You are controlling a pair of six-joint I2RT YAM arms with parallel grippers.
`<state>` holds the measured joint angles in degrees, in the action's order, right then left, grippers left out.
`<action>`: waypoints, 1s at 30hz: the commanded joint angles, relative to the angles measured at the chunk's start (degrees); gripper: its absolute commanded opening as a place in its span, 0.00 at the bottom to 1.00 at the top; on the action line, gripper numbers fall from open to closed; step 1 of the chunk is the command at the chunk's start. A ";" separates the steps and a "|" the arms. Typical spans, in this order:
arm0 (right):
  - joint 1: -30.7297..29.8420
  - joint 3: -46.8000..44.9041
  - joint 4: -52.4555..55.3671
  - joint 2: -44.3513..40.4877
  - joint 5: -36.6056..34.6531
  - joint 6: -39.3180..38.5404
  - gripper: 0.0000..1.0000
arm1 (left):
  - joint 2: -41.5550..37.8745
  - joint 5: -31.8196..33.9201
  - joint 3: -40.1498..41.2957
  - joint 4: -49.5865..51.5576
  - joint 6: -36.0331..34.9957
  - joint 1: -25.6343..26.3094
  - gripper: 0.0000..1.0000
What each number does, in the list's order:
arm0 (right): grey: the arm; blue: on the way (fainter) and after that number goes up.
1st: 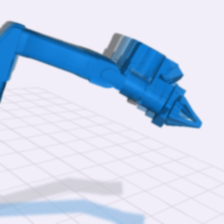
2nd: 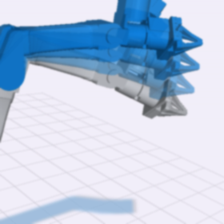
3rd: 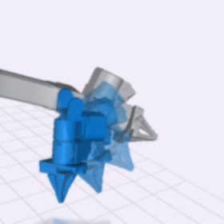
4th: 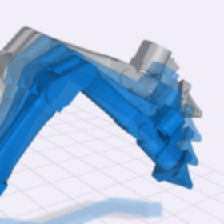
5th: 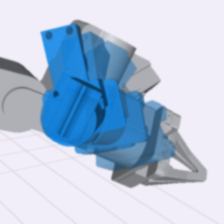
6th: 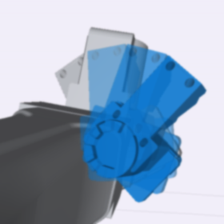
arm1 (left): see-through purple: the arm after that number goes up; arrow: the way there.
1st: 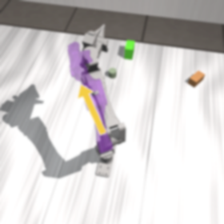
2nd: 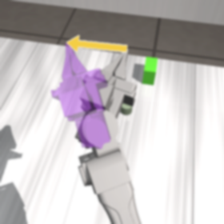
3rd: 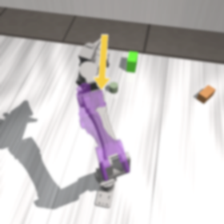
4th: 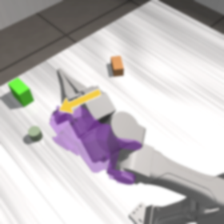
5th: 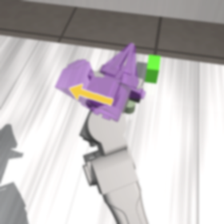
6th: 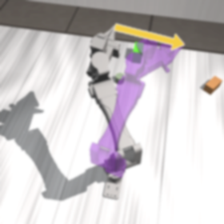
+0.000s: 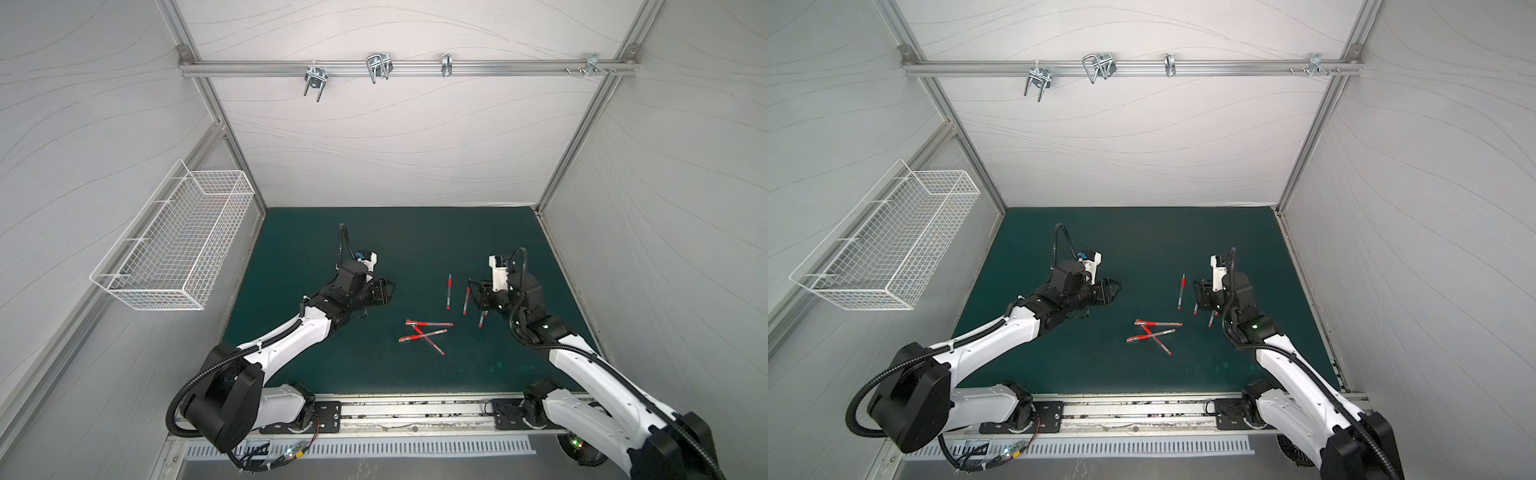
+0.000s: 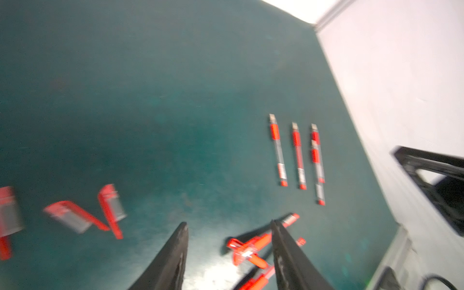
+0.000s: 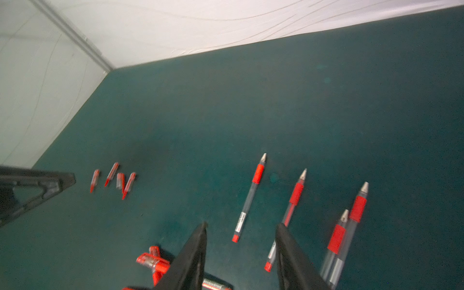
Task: Remove pen caps from pens
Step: Place the pen at the middle-right of the table, then pick up the pen from the bottom-center of the table.
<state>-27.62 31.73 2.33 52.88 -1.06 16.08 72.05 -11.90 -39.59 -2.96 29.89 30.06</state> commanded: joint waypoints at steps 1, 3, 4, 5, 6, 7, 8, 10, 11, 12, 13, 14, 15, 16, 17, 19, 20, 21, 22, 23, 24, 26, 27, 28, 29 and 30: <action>-3.52 4.61 5.41 3.10 2.37 -4.50 0.45 | -1.73 -5.61 0.72 -2.33 6.20 0.25 0.52; -5.49 8.79 10.67 5.63 2.71 -4.57 0.46 | -3.24 -7.27 1.29 0.37 9.02 0.22 0.49; -6.30 11.49 13.62 7.24 3.49 -4.85 0.45 | -4.22 -8.04 1.49 2.67 9.80 0.22 0.49; -7.20 13.81 16.50 8.58 4.59 -5.36 0.45 | -5.42 -8.55 2.16 4.18 10.60 0.19 0.48; -8.11 15.72 18.97 9.58 4.96 -5.73 0.45 | -6.59 -8.87 3.00 5.31 11.27 0.21 0.48; -9.40 17.46 21.66 10.64 4.79 -5.98 0.44 | -7.97 -9.37 3.88 6.78 12.17 0.21 0.47; -10.69 18.31 23.25 11.27 4.75 -6.30 0.44 | -9.20 -9.73 4.72 7.79 12.44 0.26 0.47; -13.39 19.20 25.89 12.15 4.31 -6.77 0.43 | -12.24 -10.36 7.02 9.03 13.87 0.25 0.47; -14.35 19.49 26.85 12.48 4.23 -7.01 0.43 | -13.42 -10.82 7.95 9.18 14.67 0.18 0.47; -15.61 19.68 27.59 12.91 4.21 -7.30 0.43 | -14.74 -11.55 9.05 9.37 15.36 0.18 0.47; -16.84 19.69 28.03 13.16 3.97 -7.46 0.43 | -15.89 -12.16 10.03 9.54 15.95 0.18 0.47; -18.13 19.61 28.27 13.53 3.94 -7.88 0.42 | -16.81 -12.82 10.86 9.64 16.59 0.24 0.47; -19.38 19.43 28.34 13.81 4.08 -8.42 0.42 | -17.79 -13.81 11.79 9.58 17.16 0.21 0.47; -20.61 19.34 28.47 14.34 4.20 -9.01 0.42 | -18.68 -14.50 12.61 9.72 17.71 0.23 0.47; -21.58 19.34 28.65 14.80 4.46 -9.77 0.42 | -19.39 -15.07 13.29 9.79 18.19 0.18 0.47; -23.42 19.89 29.33 16.60 4.57 -11.48 0.42 | -20.72 -15.97 14.90 9.75 19.51 0.23 0.47; -24.14 20.13 29.71 17.51 4.47 -12.10 0.42 | -21.10 -16.29 15.39 9.74 19.96 0.22 0.47; -24.77 20.42 30.10 18.61 4.49 -12.79 0.42 | -21.33 -16.44 15.96 9.82 20.26 0.24 0.47; -25.42 20.68 30.28 19.72 4.35 -13.39 0.42 | -21.34 -16.75 16.27 10.15 20.42 0.25 0.46; -25.91 20.79 30.36 20.57 4.40 -13.96 0.41 | -21.25 -17.15 16.50 10.14 20.38 0.26 0.46; -26.59 20.96 30.40 21.53 4.49 -14.70 0.41 | -21.16 -17.40 16.72 10.42 20.21 0.22 0.46; -27.84 21.47 30.47 23.48 4.12 -16.20 0.41 | -20.86 -17.91 17.09 10.58 20.12 0.25 0.46; -28.50 21.83 30.63 24.59 3.61 -17.11 0.41 | -20.77 -18.05 17.18 10.61 20.17 0.21 0.46; -29.18 22.17 30.71 25.56 2.80 -17.88 0.41 | -20.81 -18.14 17.35 10.49 20.12 0.20 0.46; -29.85 22.72 30.95 26.91 1.69 -18.66 0.41 | -20.77 -18.03 17.51 10.39 20.28 0.21 0.46; -30.32 23.29 31.36 28.15 0.79 -19.19 0.41 | -20.88 -17.98 17.54 10.27 20.44 0.19 0.46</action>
<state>-56.31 52.84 31.27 78.72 1.89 1.04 51.37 -28.67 -22.04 7.79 49.28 30.17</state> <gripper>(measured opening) 0.414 0.458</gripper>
